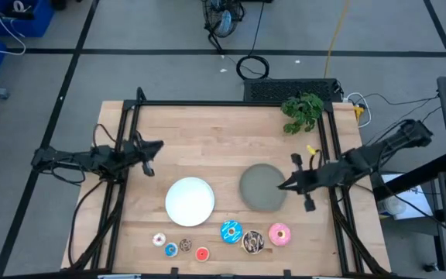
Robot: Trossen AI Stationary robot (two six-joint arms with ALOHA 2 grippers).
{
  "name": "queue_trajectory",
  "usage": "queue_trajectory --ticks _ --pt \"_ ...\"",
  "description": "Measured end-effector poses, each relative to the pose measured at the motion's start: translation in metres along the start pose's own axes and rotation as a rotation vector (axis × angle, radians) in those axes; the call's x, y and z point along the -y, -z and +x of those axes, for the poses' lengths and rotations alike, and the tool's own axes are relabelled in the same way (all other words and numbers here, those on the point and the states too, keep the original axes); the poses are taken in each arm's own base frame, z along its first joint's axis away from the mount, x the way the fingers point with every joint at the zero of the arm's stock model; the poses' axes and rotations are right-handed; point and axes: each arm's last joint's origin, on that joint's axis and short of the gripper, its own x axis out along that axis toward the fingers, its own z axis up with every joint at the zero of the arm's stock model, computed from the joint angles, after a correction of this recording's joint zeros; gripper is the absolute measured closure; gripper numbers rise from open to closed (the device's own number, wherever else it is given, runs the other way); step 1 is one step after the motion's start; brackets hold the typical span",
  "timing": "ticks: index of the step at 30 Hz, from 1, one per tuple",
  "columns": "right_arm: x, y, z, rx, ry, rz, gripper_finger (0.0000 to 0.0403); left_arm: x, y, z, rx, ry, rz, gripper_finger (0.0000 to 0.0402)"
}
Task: Pick & Place donuts
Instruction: Put the large pink donut on the gray plate
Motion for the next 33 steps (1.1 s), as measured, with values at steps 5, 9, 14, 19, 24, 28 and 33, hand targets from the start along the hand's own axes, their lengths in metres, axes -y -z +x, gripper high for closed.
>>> queue_trajectory --ticks 5,9,14,19,24,28,33 --pt "-0.025 -0.018 0.015 -0.154 -0.042 0.158 0.0403 -0.001 0.002 0.0 -0.021 -0.038 -0.01 0.0364" --pt "-0.058 -0.044 0.025 -0.222 -0.113 0.209 0.0403 -0.001 -0.001 0.0 0.008 -0.04 -0.022 0.0364" --pt "-0.094 -0.063 0.042 -0.398 -0.031 0.224 0.0403 -0.001 -0.005 0.0 0.045 -0.009 -0.051 0.0364" --pt "-0.113 -0.061 0.066 -0.605 0.101 0.253 0.0403 0.001 -0.003 0.0 0.033 0.037 -0.011 0.0364" --pt "-0.121 -0.051 0.086 -0.658 0.157 0.285 0.0403 0.002 -0.004 0.0 0.038 0.064 -0.04 0.0364" --pt "-0.123 -0.046 0.09 -0.681 0.211 0.369 0.0398 0.002 -0.001 0.0 0.014 0.066 -0.005 0.0364" --pt "-0.123 -0.043 0.09 -0.729 0.196 0.389 0.0349 0.002 0.003 0.0 -0.023 0.07 0.028 0.0364"
